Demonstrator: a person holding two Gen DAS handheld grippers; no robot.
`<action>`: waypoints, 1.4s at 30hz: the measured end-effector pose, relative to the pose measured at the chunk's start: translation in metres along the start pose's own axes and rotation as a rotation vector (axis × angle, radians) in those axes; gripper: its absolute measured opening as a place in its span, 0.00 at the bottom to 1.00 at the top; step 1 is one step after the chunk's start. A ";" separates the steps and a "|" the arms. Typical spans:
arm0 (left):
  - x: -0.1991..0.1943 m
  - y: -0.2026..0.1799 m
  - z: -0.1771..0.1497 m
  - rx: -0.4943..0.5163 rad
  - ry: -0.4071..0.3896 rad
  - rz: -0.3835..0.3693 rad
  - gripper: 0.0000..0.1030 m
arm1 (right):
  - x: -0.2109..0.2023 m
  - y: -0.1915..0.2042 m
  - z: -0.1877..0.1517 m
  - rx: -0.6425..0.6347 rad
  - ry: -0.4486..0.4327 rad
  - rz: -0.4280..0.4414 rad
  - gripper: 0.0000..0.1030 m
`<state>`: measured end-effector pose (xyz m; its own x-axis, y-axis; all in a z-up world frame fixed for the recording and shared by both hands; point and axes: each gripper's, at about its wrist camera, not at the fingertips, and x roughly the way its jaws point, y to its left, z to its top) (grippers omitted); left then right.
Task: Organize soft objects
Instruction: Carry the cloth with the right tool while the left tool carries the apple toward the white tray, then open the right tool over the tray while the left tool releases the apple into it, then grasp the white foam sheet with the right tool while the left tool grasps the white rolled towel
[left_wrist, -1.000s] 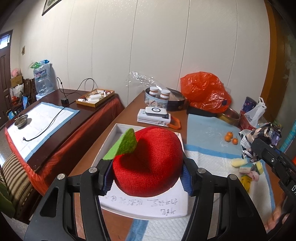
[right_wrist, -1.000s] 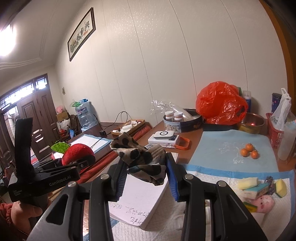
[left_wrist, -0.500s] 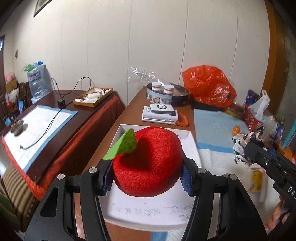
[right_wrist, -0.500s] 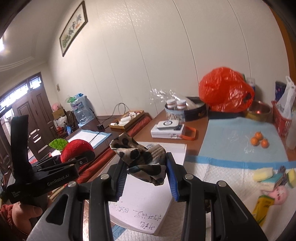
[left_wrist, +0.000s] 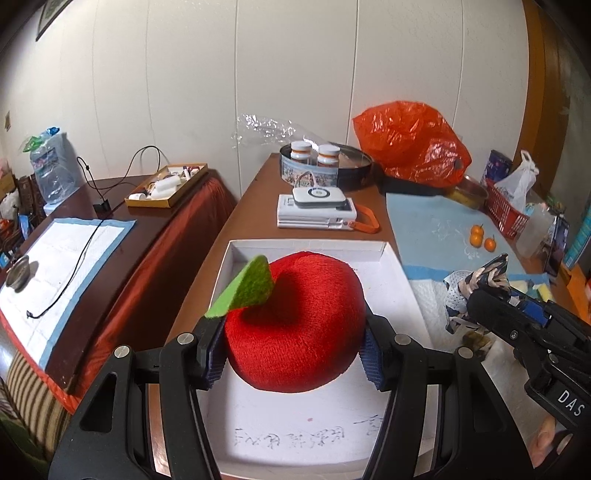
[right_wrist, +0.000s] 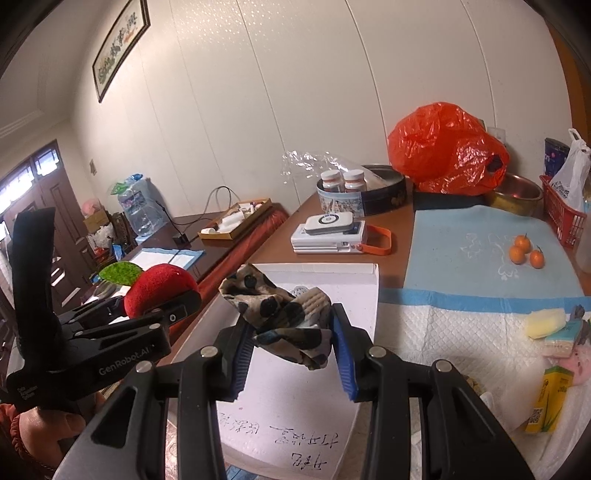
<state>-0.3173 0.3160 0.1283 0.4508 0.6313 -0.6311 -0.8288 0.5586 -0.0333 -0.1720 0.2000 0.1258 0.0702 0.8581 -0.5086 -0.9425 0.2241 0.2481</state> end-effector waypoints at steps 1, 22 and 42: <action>0.004 0.000 -0.001 0.007 0.011 -0.001 0.58 | 0.003 0.001 -0.001 0.002 0.009 -0.005 0.38; 0.027 0.042 -0.011 -0.145 0.044 -0.016 1.00 | 0.041 0.019 -0.027 -0.038 0.136 -0.039 1.00; 0.001 -0.010 -0.023 -0.155 0.022 -0.022 1.00 | -0.004 -0.040 -0.041 0.087 0.065 -0.088 1.00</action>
<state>-0.3162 0.2984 0.1102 0.4636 0.6067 -0.6457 -0.8607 0.4815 -0.1655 -0.1483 0.1687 0.0844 0.1278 0.8023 -0.5831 -0.9015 0.3390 0.2688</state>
